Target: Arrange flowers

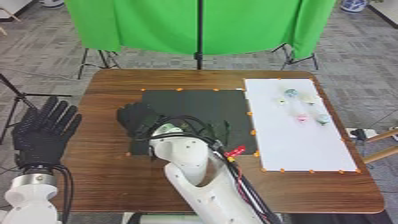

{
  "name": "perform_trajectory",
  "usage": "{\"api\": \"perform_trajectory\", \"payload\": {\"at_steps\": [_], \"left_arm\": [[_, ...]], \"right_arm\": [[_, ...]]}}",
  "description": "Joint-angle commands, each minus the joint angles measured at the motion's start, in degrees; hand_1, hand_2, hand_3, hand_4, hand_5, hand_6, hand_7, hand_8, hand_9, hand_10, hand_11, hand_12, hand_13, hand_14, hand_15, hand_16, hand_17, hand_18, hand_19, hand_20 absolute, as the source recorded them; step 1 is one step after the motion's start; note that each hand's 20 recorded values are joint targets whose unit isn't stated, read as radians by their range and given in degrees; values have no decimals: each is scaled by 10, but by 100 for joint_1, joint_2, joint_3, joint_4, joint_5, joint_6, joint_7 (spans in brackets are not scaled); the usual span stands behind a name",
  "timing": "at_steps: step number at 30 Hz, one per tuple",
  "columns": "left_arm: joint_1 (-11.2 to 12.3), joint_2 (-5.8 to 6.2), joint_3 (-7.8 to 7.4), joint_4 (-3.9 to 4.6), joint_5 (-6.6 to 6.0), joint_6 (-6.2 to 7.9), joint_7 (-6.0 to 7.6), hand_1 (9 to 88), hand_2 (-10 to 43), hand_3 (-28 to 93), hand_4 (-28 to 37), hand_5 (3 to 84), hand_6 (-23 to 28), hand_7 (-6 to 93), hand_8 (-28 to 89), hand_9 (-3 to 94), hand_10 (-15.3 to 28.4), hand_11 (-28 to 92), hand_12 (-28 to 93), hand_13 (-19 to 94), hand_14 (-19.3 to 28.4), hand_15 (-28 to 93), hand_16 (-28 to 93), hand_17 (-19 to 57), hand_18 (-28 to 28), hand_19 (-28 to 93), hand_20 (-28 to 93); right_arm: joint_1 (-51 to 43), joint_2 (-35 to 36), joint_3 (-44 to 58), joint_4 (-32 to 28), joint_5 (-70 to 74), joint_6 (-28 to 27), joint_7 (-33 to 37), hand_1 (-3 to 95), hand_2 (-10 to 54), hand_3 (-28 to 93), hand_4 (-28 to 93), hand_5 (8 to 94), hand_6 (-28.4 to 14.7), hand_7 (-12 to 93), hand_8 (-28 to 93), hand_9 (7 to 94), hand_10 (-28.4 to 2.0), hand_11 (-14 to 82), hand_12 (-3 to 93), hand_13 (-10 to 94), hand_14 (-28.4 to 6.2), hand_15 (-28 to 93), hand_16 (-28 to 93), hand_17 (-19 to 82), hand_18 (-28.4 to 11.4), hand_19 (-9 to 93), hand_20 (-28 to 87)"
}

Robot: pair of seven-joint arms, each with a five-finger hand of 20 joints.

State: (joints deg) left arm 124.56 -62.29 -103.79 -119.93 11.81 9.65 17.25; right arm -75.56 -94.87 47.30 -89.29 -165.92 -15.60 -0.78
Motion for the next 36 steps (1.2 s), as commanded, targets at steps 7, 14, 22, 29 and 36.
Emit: {"api": "perform_trajectory", "payload": {"at_steps": [7, 14, 22, 29, 36], "left_arm": [[-161, 64, 179, 41, 5, -57, -27, 305, 109, 725, -224, 443, 83, 104, -76, 399, 145, 198, 144, 315, 150, 397, -23, -36, 147, 310, 189], [-190, 58, 188, 55, -17, -95, -30, 305, 109, 726, -223, 444, 83, 105, -77, 398, 146, 198, 143, 314, 151, 396, -23, -36, 147, 310, 189], [-184, 78, 234, 56, -68, -130, -17, 307, 112, 725, -225, 445, 83, 105, -77, 400, 146, 199, 144, 315, 150, 396, -24, -36, 147, 310, 189], [-188, 35, 236, 66, -37, -170, -46, 307, 113, 726, -224, 444, 82, 106, -78, 400, 146, 200, 144, 315, 151, 398, -24, -36, 147, 310, 189], [-250, -14, 286, 113, -15, -164, -156, 325, 122, 718, -228, 446, 81, 108, -78, 402, 144, 202, 142, 317, 150, 402, -26, -39, 149, 332, 200]], "right_arm": [[-137, -318, 201, 389, -819, 89, -180, 724, -95, 707, -282, 590, -29, 443, 78, 716, -113, 175, 505, 717, -36, 311, 510, 409, -82, 932, 148], [-88, -235, 100, 415, -951, -43, 202, 723, -95, 701, -282, 585, -33, 431, 74, 702, -116, 171, 499, 699, -43, 317, 499, 401, -78, 932, 142], [-10, -144, -64, 392, -901, -219, 675, 723, -95, 688, -283, 604, -49, 380, 73, 696, -128, 153, 469, 678, -49, 324, 470, 384, -80, 932, 131], [19, -119, -50, 371, -713, -258, 807, 705, -95, 688, -283, 609, -42, 322, 11, 657, -143, 162, 326, 637, -76, 483, 460, 384, -176, 891, 311], [66, 44, -140, 280, -346, -107, 1239, 690, -95, 680, -283, 614, -26, 281, -149, 598, -150, 196, 188, 590, -115, 617, 449, 376, -218, 874, 448]]}}
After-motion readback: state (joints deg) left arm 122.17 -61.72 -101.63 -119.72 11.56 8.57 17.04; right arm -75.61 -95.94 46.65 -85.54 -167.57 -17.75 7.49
